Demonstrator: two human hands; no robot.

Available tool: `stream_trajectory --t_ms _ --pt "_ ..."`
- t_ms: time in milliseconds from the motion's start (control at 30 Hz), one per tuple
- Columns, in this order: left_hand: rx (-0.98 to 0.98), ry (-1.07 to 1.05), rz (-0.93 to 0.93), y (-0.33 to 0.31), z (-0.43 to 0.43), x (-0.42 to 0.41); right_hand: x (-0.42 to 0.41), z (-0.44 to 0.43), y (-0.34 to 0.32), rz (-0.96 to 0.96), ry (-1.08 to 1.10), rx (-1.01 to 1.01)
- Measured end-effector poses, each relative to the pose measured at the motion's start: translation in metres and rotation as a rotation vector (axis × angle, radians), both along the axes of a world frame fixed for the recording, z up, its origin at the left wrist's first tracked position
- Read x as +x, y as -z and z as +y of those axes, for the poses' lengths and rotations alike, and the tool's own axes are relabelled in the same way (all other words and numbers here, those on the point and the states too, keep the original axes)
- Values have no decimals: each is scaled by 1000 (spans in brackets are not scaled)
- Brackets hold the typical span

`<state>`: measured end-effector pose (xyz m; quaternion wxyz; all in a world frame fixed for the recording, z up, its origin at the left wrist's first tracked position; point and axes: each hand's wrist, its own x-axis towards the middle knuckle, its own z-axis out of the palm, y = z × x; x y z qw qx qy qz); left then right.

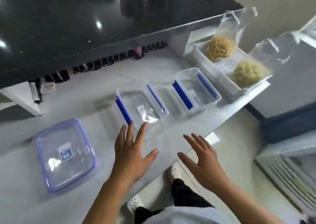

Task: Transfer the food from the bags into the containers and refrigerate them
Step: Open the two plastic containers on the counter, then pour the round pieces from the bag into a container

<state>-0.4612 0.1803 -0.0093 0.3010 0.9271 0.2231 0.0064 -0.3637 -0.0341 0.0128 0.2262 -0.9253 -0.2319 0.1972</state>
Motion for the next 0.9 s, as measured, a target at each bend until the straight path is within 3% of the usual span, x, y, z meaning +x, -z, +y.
stream_trajectory --t_ms 200,333,733,900 --pt "31 244 15 -19 -70 77 64 -77 -29 -102 324 145" --pt "28 290 21 -29 -112 125 110 -126 -36 -137 408 237" --pt "-221 31 -106 -38 -217 249 261 -266 -15 -12 374 285" --pt "-175 -17 -200 -63 -221 311 342 -284 -37 -137 249 213"
